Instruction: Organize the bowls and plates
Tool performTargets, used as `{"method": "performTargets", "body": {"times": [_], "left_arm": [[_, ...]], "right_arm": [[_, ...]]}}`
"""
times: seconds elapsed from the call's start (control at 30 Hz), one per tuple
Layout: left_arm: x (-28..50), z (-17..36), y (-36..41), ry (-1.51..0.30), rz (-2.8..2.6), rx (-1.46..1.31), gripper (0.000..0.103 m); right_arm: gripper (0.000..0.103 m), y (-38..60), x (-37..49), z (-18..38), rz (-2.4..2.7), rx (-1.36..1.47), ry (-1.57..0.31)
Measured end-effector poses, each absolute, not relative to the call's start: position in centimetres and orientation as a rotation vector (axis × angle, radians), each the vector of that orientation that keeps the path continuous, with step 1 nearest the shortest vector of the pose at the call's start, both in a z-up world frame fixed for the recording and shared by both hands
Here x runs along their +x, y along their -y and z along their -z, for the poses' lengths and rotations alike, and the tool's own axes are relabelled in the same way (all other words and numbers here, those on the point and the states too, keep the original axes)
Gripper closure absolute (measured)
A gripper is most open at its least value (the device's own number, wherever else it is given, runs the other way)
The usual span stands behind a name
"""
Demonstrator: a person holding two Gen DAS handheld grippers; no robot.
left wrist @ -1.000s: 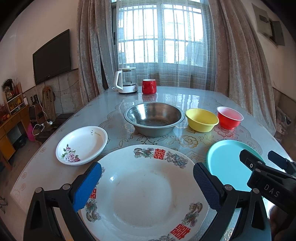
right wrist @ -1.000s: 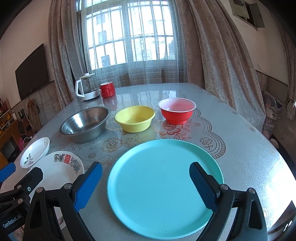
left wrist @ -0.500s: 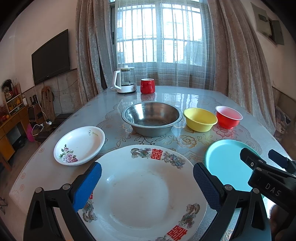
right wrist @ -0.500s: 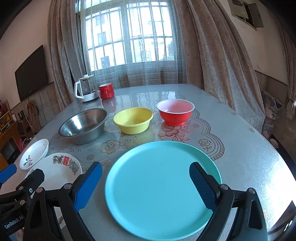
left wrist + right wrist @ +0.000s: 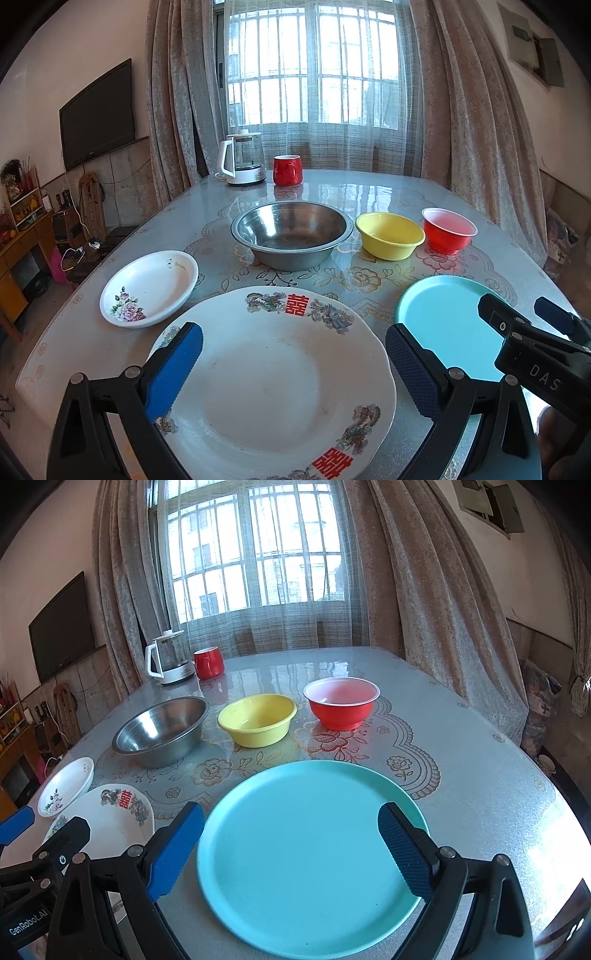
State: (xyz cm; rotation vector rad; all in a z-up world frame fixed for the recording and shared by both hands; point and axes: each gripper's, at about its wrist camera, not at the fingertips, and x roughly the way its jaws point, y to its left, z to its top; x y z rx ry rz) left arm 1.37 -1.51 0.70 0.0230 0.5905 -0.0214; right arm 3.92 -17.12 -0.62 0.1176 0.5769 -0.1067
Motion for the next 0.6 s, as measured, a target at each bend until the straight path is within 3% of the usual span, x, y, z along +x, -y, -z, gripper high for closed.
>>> {"method": "performTargets", "body": {"times": [0.47, 0.6], "left_arm": [[2.6, -0.6, 3.4, -0.654, 0.093, -0.009, 0.003], [3.7, -0.6, 4.9, -0.685, 0.170, 0.020, 0.016]], "right_arm": [[0.007, 20.8, 3.6, 0.8, 0.116, 0.168, -0.593], [0.010, 23.6, 3.5, 1.2, 0.127, 0.226, -0.616]]}}
